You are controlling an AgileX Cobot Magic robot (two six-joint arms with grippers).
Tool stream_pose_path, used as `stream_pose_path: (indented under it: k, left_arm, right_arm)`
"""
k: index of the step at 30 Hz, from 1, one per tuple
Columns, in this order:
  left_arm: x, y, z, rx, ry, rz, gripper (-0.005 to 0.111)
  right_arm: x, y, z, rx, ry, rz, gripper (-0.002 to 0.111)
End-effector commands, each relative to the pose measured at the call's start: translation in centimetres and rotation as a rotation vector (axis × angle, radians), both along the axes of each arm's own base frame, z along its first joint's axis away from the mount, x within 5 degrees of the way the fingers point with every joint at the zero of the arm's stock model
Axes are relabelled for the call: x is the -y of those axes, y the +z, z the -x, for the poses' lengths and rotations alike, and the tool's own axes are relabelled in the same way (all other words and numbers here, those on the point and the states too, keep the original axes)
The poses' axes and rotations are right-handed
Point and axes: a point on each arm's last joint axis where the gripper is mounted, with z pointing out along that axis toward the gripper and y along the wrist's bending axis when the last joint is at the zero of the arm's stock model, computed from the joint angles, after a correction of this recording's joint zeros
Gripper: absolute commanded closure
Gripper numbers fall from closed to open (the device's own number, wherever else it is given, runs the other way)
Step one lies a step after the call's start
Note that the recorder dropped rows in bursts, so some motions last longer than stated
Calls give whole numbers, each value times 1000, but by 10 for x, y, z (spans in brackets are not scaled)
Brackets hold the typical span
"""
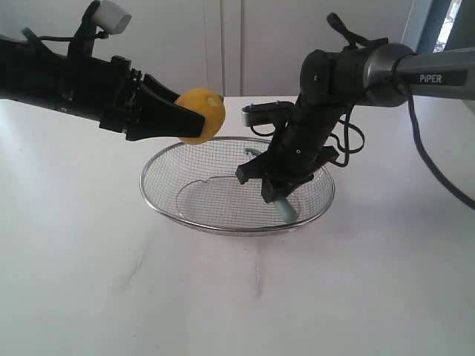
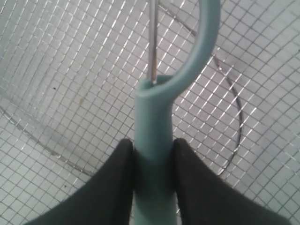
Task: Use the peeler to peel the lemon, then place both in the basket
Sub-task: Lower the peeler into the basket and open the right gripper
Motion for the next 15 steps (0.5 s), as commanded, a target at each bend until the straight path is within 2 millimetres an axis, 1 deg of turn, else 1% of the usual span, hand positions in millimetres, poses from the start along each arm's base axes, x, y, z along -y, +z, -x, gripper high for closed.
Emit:
stream_pose_path:
  k: [1,2,4,15]
  left_arm:
    - [0,7,2,0,-13,39,107]
    - [0,7,2,0,-13,39,107]
    - [0,7,2,0,-13,39,107]
    - [0,7,2,0,-13,39,107]
  right_arm:
    - [0,2,-1,0,-9,-3,86]
    - [0,2,-1,2,-9,-3,78]
    - [0,2,-1,2,-9,-3,71]
    - [0,2,-1,2,-9,-3,71]
